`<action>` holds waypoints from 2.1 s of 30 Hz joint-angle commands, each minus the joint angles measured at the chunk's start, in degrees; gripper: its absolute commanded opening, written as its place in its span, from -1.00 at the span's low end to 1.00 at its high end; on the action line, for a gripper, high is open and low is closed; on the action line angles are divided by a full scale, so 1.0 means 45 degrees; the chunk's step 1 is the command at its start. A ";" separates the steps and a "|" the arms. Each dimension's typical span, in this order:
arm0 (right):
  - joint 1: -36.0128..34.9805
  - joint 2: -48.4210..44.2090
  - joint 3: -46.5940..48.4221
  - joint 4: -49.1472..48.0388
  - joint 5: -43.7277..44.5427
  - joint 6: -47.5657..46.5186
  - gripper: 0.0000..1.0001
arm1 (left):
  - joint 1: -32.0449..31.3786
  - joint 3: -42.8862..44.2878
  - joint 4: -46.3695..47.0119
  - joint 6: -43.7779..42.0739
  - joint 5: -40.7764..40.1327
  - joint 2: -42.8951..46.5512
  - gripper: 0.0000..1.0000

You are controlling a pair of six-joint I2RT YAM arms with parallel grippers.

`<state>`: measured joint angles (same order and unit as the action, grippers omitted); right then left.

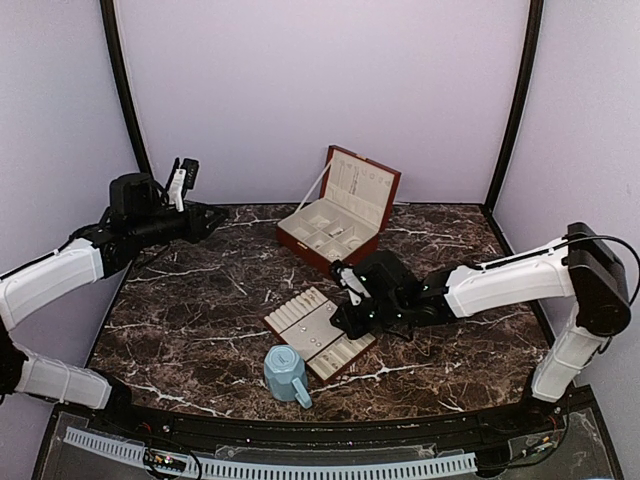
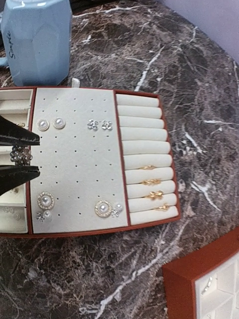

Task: Organize the mixed jewelry
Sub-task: Insert the earring into the earring holder.

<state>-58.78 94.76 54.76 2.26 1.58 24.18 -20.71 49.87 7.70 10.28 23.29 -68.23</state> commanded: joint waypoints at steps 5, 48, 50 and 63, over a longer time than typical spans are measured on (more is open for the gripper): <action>-0.0348 0.1010 0.0543 -0.0420 0.0342 -0.0493 -0.80 | 0.0997 -0.0049 -0.1014 -0.0171 0.0914 0.0110 -0.42; -0.1225 0.2617 0.1456 0.0762 0.2148 -0.1272 -0.82 | 0.1028 -0.0134 -0.1310 -0.0593 0.0548 0.0487 -0.43; -0.1312 0.2669 0.1511 0.0803 0.2183 -0.1282 -0.83 | 0.1028 -0.0143 -0.1320 -0.0614 0.0530 0.0502 -0.43; -0.1463 0.2614 0.1443 0.0963 0.2275 -0.1025 -0.71 | 0.1028 -0.0159 -0.1348 -0.0691 0.0559 0.0551 -0.43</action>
<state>-64.60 105.82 60.73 5.58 11.92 18.98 -16.34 49.76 2.85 8.08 25.80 -67.46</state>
